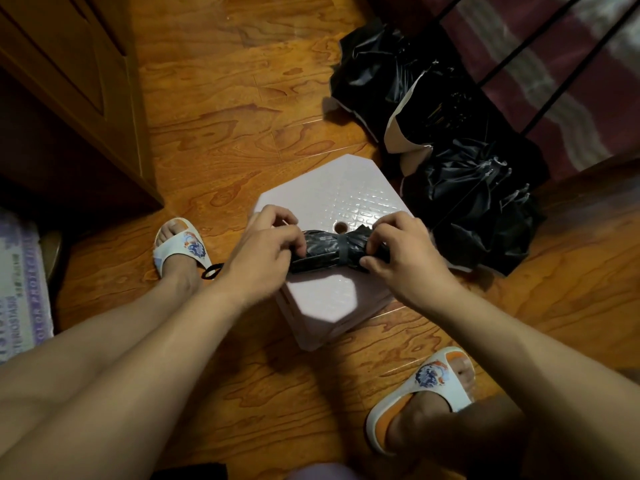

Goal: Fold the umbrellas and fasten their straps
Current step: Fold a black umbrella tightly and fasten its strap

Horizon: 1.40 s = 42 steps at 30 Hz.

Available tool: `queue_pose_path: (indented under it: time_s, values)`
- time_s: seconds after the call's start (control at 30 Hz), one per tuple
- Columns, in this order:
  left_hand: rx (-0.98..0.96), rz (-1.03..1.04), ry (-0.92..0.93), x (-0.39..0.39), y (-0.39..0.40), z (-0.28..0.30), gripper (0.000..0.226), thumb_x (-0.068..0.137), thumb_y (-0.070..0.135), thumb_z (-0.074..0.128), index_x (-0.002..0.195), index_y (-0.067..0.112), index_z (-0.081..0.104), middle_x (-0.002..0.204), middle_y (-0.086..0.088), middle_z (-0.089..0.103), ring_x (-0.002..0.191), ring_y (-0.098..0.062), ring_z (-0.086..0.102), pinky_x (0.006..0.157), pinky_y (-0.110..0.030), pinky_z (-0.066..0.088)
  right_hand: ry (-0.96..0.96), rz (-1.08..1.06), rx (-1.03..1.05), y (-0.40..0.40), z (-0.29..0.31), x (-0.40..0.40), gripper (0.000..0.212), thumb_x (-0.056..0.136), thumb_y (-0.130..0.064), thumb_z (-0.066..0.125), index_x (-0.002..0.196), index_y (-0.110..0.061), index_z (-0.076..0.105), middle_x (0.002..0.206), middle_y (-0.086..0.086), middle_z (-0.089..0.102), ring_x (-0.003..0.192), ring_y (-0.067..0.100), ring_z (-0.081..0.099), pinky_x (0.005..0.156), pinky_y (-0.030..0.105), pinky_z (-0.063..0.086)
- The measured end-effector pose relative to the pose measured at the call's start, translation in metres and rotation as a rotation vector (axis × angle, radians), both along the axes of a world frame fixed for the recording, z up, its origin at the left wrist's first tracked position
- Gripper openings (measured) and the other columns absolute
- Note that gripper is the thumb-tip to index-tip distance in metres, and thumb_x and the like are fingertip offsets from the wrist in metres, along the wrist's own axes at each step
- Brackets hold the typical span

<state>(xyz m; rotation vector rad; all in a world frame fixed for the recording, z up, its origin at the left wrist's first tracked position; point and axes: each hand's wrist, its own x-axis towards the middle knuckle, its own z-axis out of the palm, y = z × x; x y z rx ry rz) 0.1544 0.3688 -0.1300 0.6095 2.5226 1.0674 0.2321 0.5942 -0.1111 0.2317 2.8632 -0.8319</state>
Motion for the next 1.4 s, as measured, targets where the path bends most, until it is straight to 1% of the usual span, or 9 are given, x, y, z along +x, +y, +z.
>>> queue_pose_path:
  time_s: [0.13,0.23,0.33,0.57,0.7,0.93,1.1,1.23,1.4]
  values:
    - [-0.204,-0.104,0.218,0.012,-0.008,-0.006,0.023,0.087,0.048,0.048,0.096,0.029,0.056,0.118,0.007,0.049,0.115,-0.014,0.040,0.095,-0.034,0.029,-0.075,-0.041,-0.044,-0.002,0.004,-0.012,0.024,0.092,-0.025,0.071,0.074,-0.028,0.056,0.107,-0.004,0.054,0.108,0.021,0.047,0.095,0.047,0.044]
    - [-0.222,-0.046,0.293,0.008,-0.003,-0.009,0.011,0.098,0.038,0.055,0.098,0.028,0.053,0.111,0.007,0.053,0.105,-0.016,0.044,0.087,-0.030,0.023,-0.139,-0.123,-0.164,0.003,0.009,-0.020,0.028,0.096,-0.021,0.067,0.072,-0.026,0.055,0.086,-0.002,0.057,0.088,0.021,0.054,0.081,0.041,0.048]
    - [-0.179,0.084,0.114,0.002,0.008,-0.006,0.010,0.103,0.032,0.051,0.093,0.029,0.054,0.101,0.011,0.052,0.098,-0.010,0.039,0.087,-0.031,0.021,-0.184,-0.178,-0.240,0.008,0.009,-0.020,0.019,0.098,-0.024,0.066,0.082,-0.023,0.056,0.081,-0.003,0.058,0.078,0.016,0.053,0.067,0.033,0.041]
    - [-0.198,0.144,0.037,-0.001,0.017,-0.008,0.019,0.106,0.031,0.043,0.091,0.025,0.054,0.097,0.010,0.052,0.096,-0.008,0.040,0.090,-0.028,0.015,-0.098,-0.064,-0.110,0.006,0.015,-0.016,0.019,0.089,-0.028,0.075,0.078,-0.030,0.059,0.096,-0.003,0.058,0.092,0.016,0.051,0.076,0.034,0.041]
    - [-0.181,0.109,0.105,0.004,0.015,-0.012,0.016,0.107,0.031,0.041,0.096,0.024,0.051,0.098,0.010,0.049,0.093,-0.006,0.037,0.089,-0.025,0.014,-0.237,-0.318,-0.397,-0.002,0.021,-0.018,0.025,0.097,-0.021,0.068,0.073,-0.016,0.065,0.079,0.002,0.063,0.077,0.015,0.055,0.065,0.029,0.042]
    - [-0.171,0.129,0.132,0.008,0.015,-0.013,0.016,0.106,0.030,0.043,0.092,0.023,0.048,0.096,0.008,0.049,0.094,-0.010,0.041,0.089,-0.027,0.016,-0.333,-0.604,-0.620,-0.005,0.015,-0.023,0.011,0.096,-0.017,0.066,0.086,-0.016,0.068,0.095,0.004,0.064,0.087,0.017,0.055,0.066,0.027,0.038]
    - [-0.222,0.165,0.130,0.006,0.021,-0.011,0.017,0.105,0.031,0.044,0.089,0.024,0.047,0.095,0.008,0.048,0.091,-0.011,0.040,0.088,-0.029,0.017,-0.274,-0.696,-0.474,-0.011,0.000,-0.029,0.020,0.096,-0.024,0.064,0.078,-0.016,0.068,0.091,0.007,0.067,0.094,0.026,0.062,0.084,0.044,0.056]
    - [-0.299,0.204,0.131,0.003,0.030,-0.008,0.020,0.105,0.027,0.037,0.088,0.023,0.044,0.091,0.006,0.046,0.088,-0.014,0.040,0.087,-0.033,0.020,-0.233,-0.626,-0.214,-0.020,-0.006,-0.034,0.024,0.096,-0.026,0.061,0.074,-0.019,0.065,0.085,0.006,0.068,0.090,0.028,0.063,0.086,0.049,0.056]
    - [-0.367,0.261,0.084,-0.003,0.040,-0.003,0.014,0.102,0.023,0.040,0.090,0.021,0.047,0.086,0.008,0.045,0.086,-0.018,0.044,0.087,-0.035,0.022,-0.197,-0.601,-0.199,-0.020,-0.004,-0.032,0.027,0.098,-0.027,0.061,0.072,-0.023,0.059,0.085,0.003,0.065,0.094,0.027,0.063,0.087,0.050,0.055]
